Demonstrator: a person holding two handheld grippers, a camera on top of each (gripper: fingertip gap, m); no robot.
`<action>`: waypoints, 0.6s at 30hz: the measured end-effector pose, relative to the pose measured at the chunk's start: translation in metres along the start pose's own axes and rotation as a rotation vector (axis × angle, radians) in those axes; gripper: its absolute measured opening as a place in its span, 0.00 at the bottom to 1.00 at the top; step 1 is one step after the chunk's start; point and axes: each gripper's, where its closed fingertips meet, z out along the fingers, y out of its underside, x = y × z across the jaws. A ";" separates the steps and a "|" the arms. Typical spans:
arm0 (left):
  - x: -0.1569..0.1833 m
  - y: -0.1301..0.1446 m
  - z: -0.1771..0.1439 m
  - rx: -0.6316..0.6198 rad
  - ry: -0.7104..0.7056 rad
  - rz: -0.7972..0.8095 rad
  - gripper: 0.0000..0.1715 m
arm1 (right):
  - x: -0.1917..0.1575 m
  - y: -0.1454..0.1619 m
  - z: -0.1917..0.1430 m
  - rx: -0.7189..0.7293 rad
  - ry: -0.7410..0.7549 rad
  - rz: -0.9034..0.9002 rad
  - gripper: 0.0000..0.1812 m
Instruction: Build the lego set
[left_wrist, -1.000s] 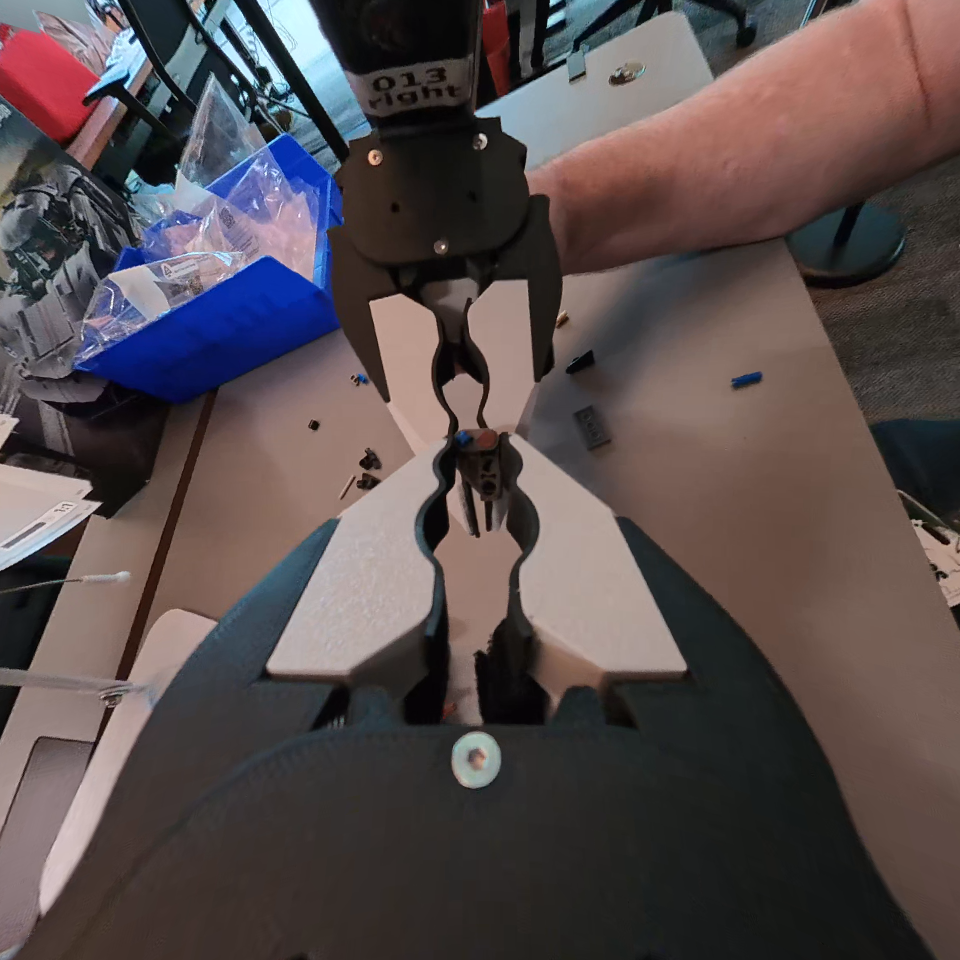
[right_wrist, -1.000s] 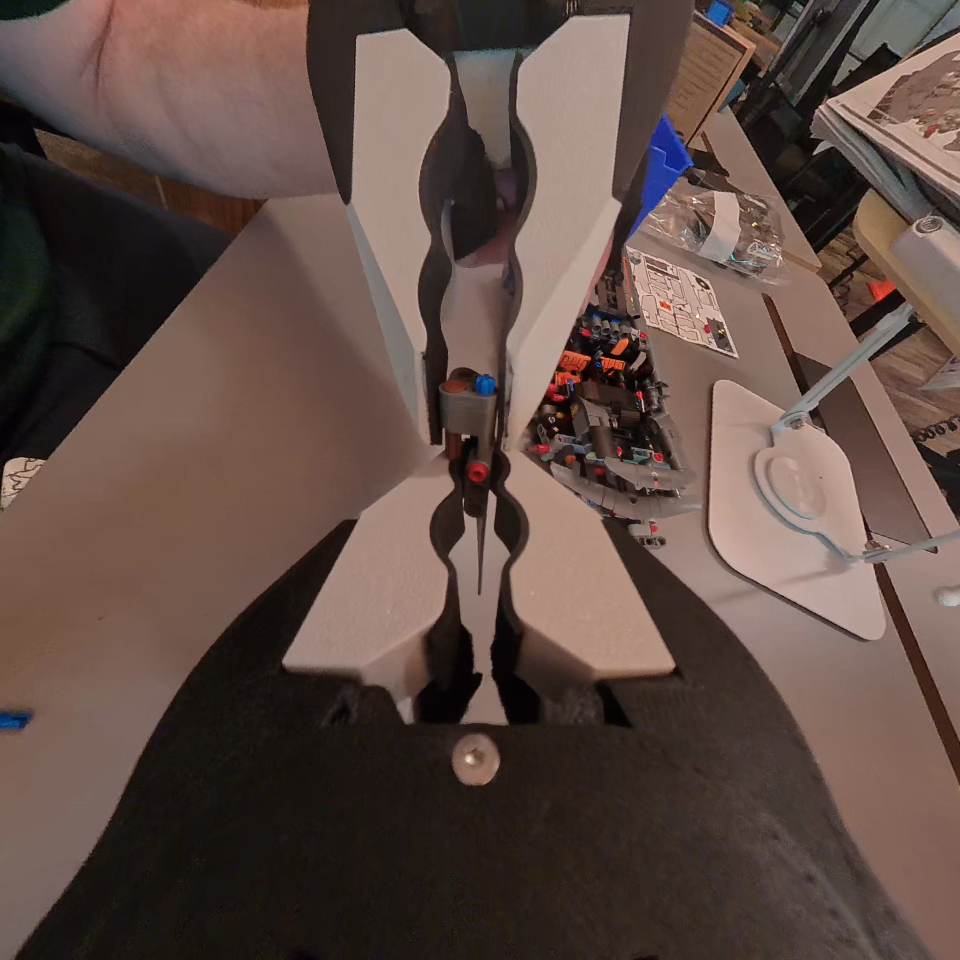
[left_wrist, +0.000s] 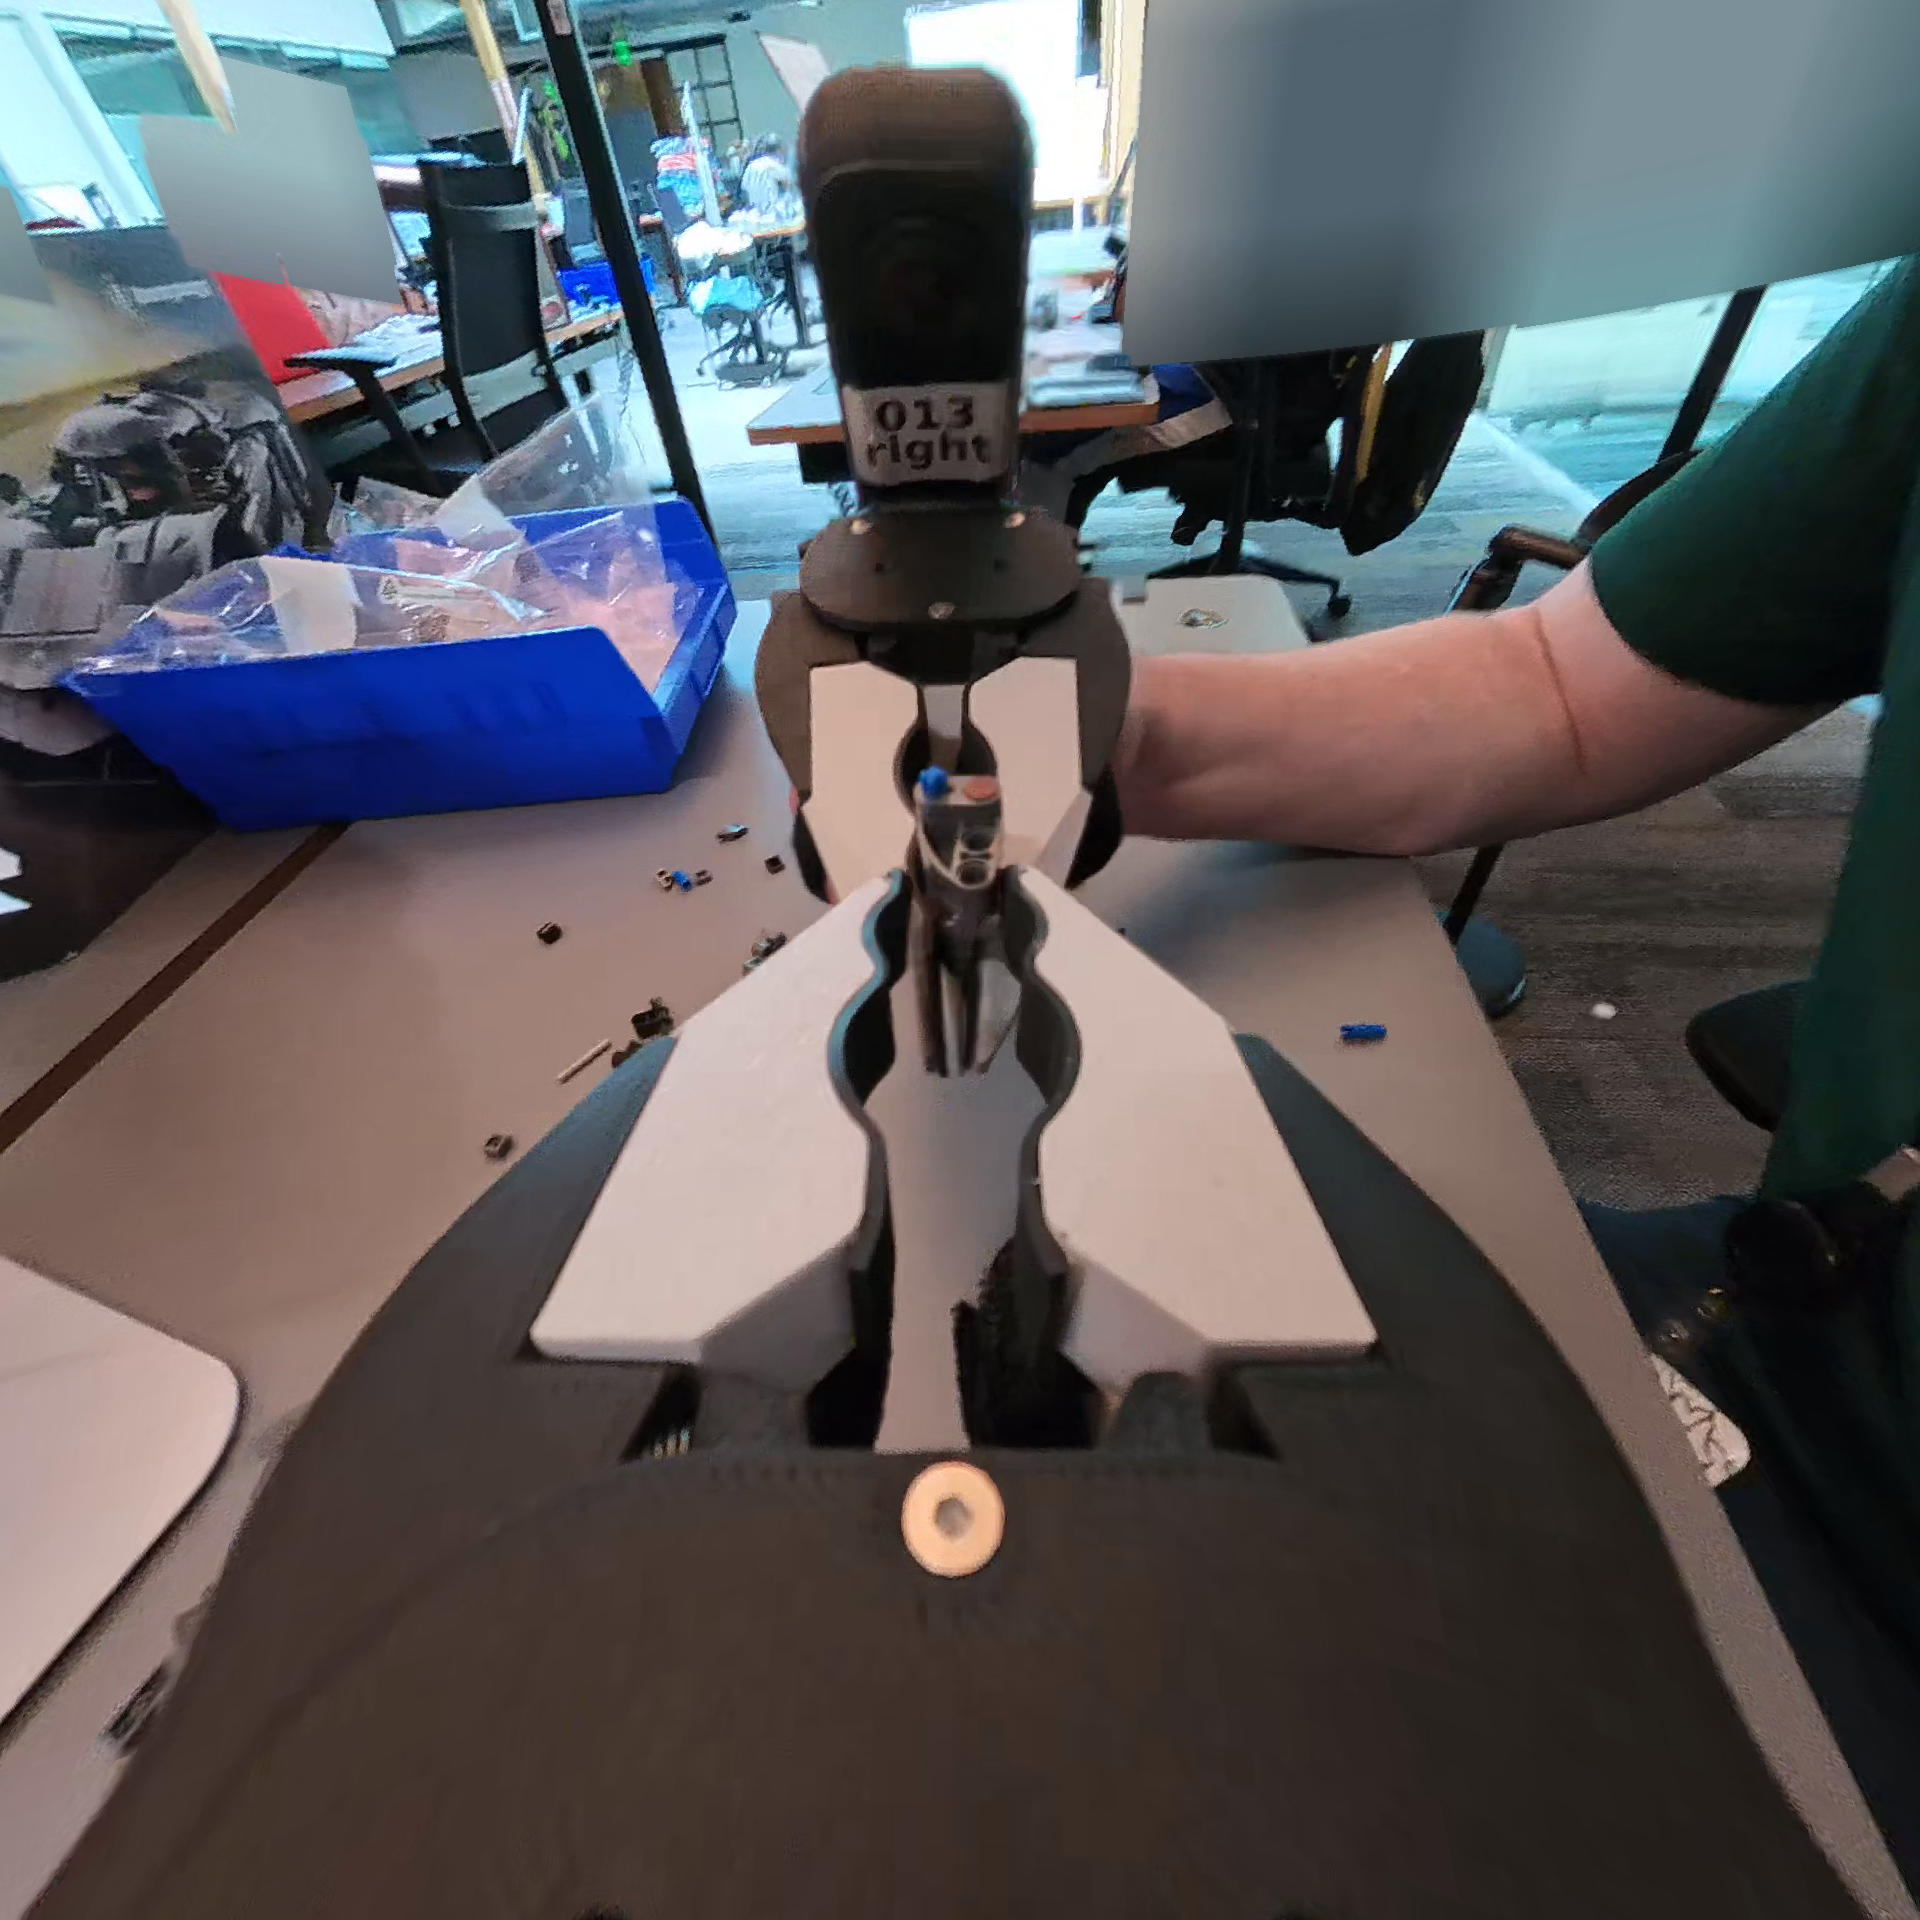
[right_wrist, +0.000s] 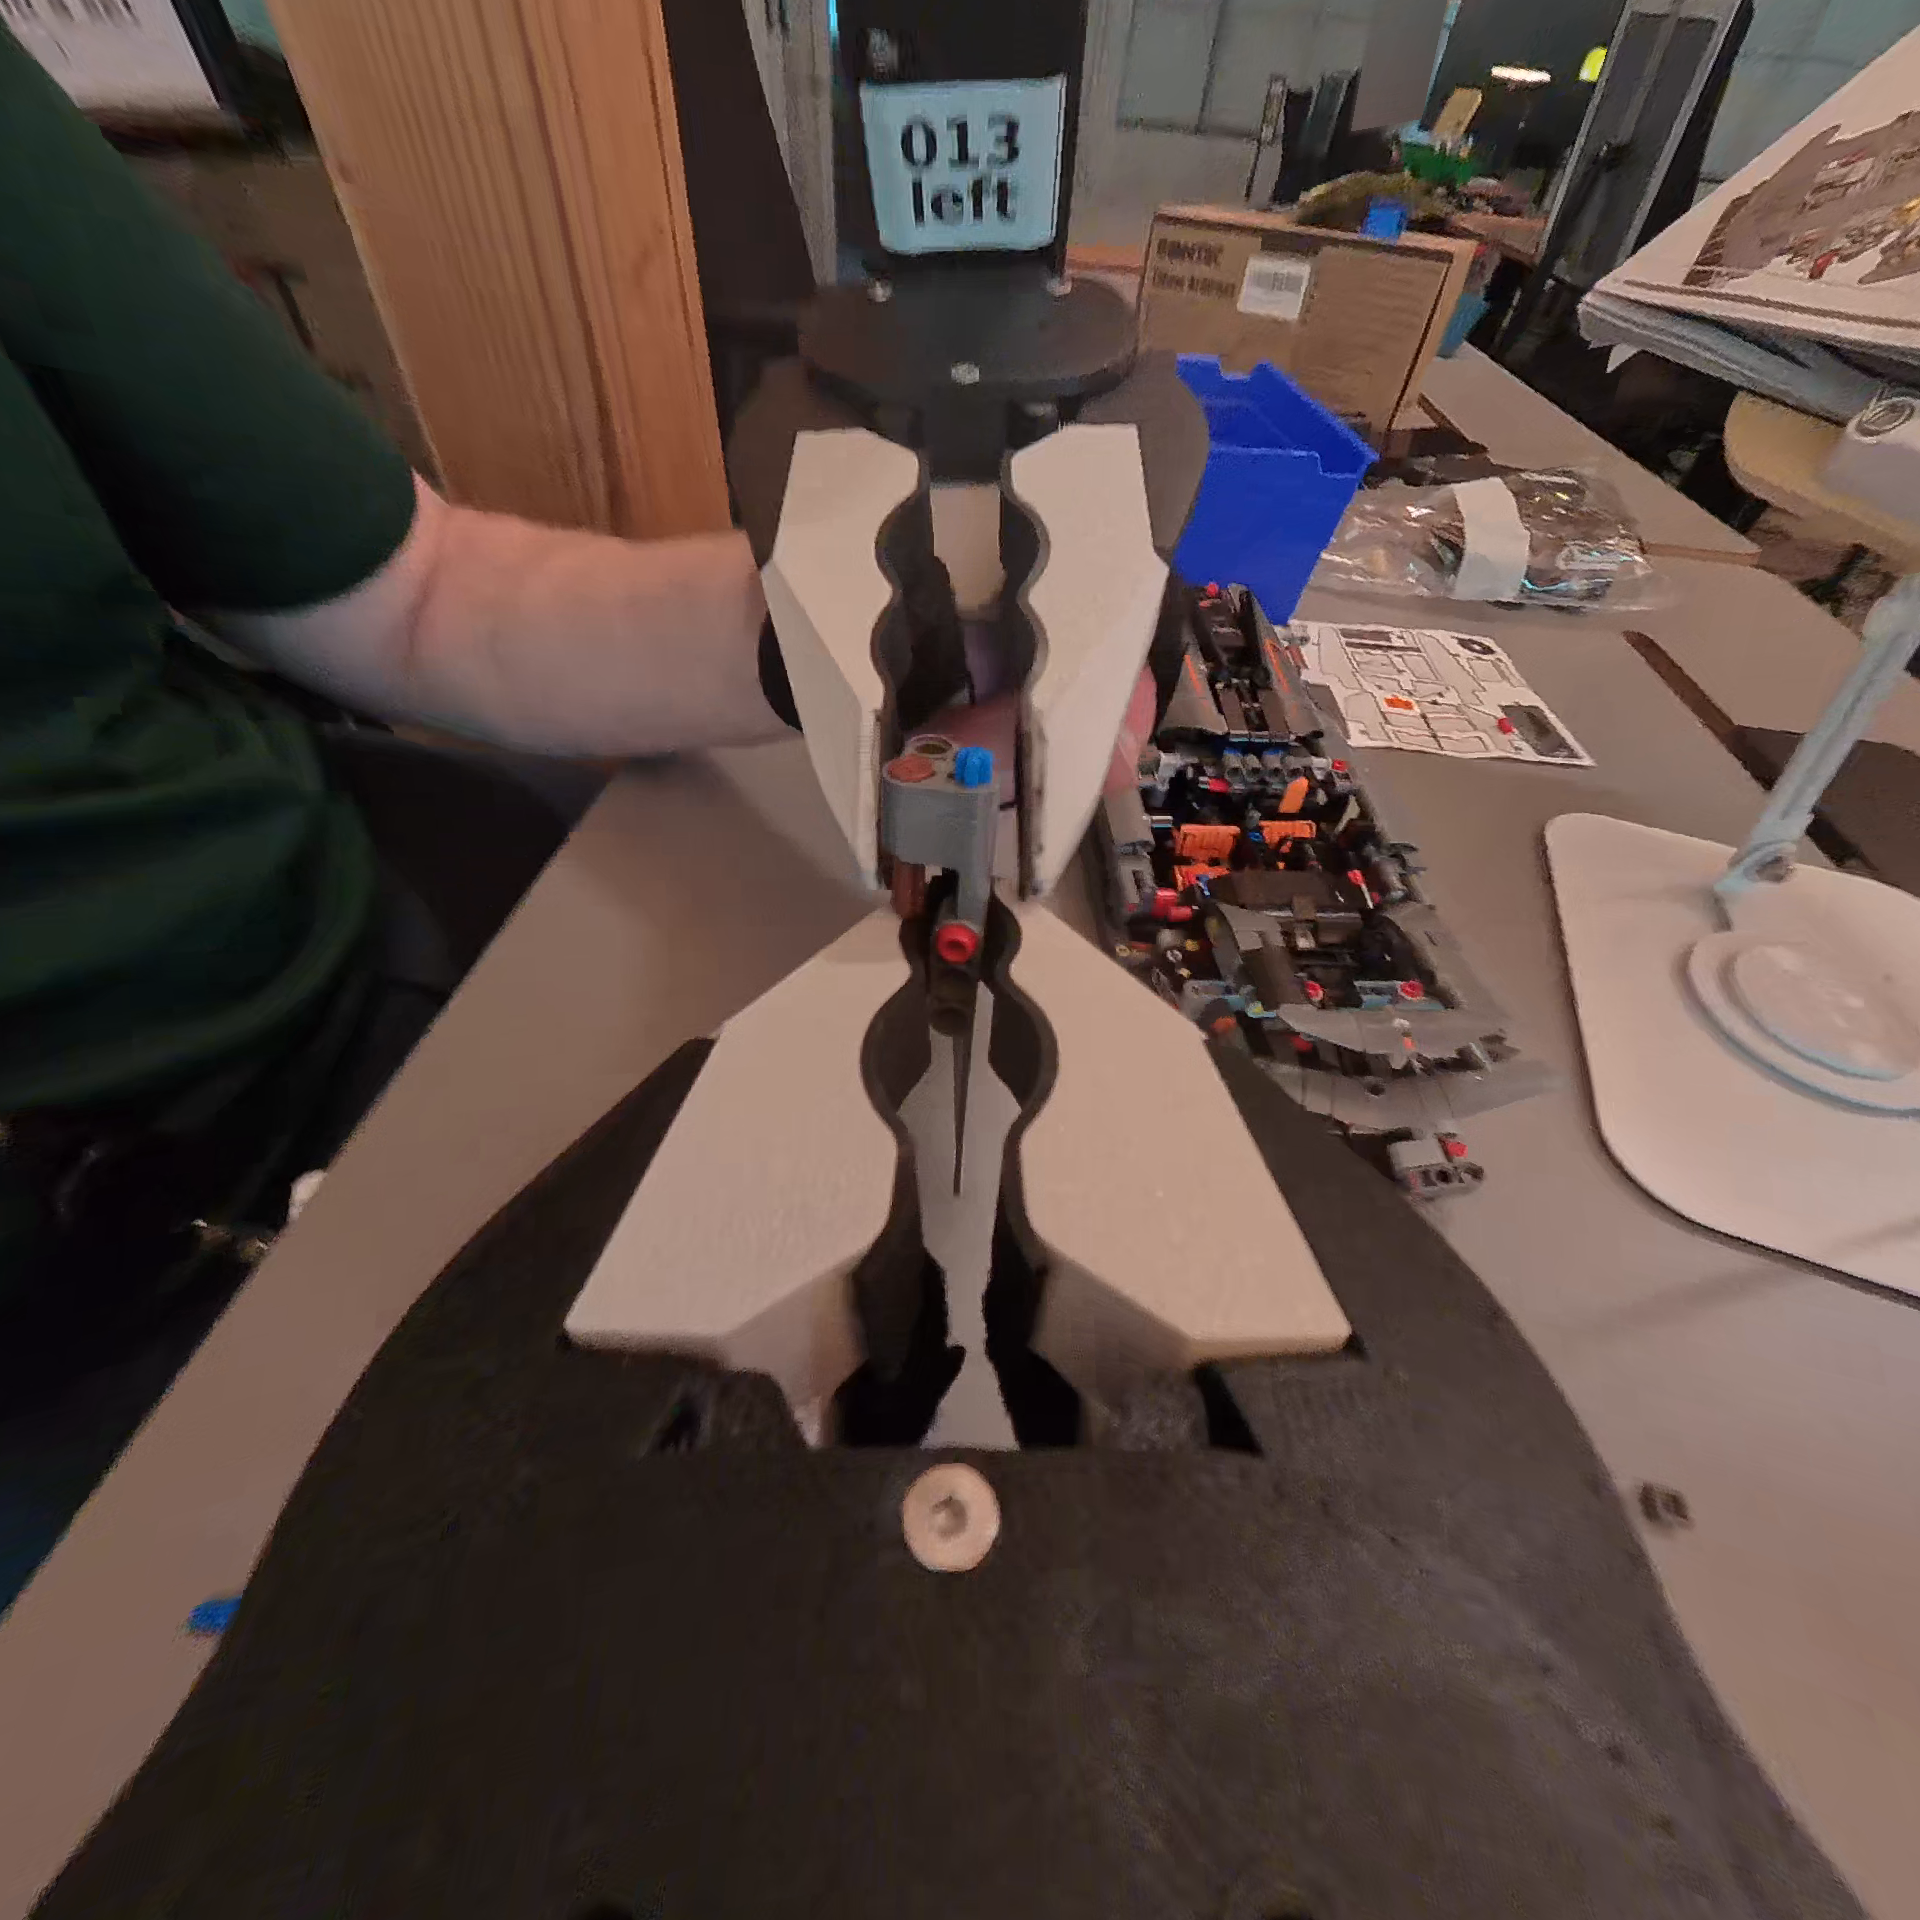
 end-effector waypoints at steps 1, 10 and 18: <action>0.000 -0.003 -0.001 0.025 0.004 -0.013 0.07 | 0.001 -0.002 -0.001 0.020 -0.007 0.027 0.01; -0.030 0.001 -0.006 0.033 -0.037 -0.224 0.06 | 0.032 0.001 -0.011 0.004 0.182 0.018 0.11; -0.037 0.016 -0.007 -0.071 0.061 -0.422 0.06 | 0.045 -0.002 -0.019 -0.211 0.503 -0.475 0.16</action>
